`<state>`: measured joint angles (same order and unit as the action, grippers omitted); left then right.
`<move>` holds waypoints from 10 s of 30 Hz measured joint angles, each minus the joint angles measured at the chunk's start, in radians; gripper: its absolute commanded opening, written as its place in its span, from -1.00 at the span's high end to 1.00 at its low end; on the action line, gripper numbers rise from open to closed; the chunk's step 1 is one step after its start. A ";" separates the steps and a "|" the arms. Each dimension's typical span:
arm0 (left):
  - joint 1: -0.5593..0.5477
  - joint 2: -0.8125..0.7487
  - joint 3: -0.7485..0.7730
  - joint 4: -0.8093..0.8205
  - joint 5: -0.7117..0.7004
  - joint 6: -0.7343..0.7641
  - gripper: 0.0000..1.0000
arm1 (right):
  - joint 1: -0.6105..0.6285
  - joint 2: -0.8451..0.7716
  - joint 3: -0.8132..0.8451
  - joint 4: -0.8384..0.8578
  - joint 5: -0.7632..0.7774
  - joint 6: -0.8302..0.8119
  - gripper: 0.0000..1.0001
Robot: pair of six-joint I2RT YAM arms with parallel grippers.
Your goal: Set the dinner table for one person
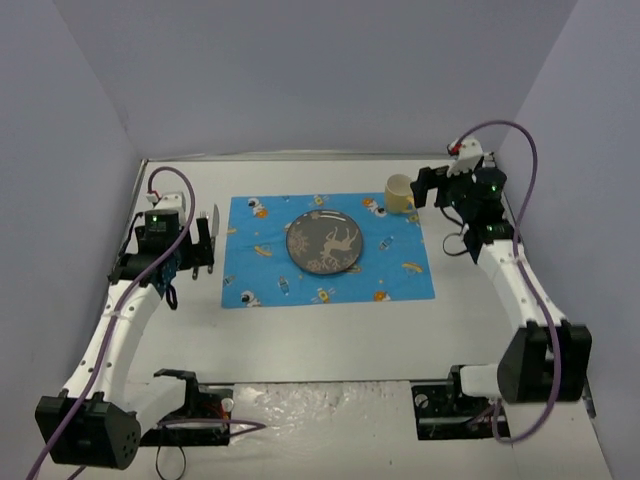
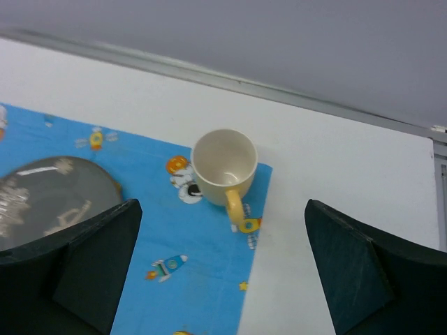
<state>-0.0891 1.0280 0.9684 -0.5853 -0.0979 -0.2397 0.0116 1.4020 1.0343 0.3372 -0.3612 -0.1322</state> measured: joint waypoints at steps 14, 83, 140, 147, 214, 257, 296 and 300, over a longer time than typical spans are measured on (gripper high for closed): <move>0.155 0.422 0.098 0.064 0.102 -0.042 -0.35 | 0.061 -0.691 -0.452 -0.021 0.006 0.412 -1.00; -0.293 0.589 0.326 0.073 0.003 -0.161 1.00 | 0.148 -0.941 -0.651 -0.230 -0.039 0.498 -1.00; -0.196 0.605 0.314 0.141 -0.029 -0.203 -0.26 | 0.148 -0.976 -0.633 -0.316 -0.038 0.494 -1.00; -0.002 0.637 0.316 0.135 0.009 -0.173 -0.24 | 0.153 -0.985 -0.591 -0.350 -0.039 0.494 -1.00; -0.814 1.103 1.002 -0.129 -0.066 -0.670 1.00 | 0.160 -1.107 -0.209 -0.718 0.122 0.416 -1.00; -0.841 1.475 1.301 -0.030 -0.121 -0.745 1.00 | 0.160 -1.177 -0.170 -0.822 0.112 0.423 -1.00; -0.818 1.542 1.356 0.049 -0.107 -0.717 0.31 | 0.160 -1.177 -0.176 -0.831 0.112 0.423 -1.00; -0.819 1.510 1.298 0.075 -0.104 -0.702 0.28 | 0.160 -1.177 -0.176 -0.832 0.116 0.421 -1.00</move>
<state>-0.9077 2.5378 2.2667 -0.5103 -0.2019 -0.9421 0.1719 0.2249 0.8583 -0.4947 -0.2448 0.2893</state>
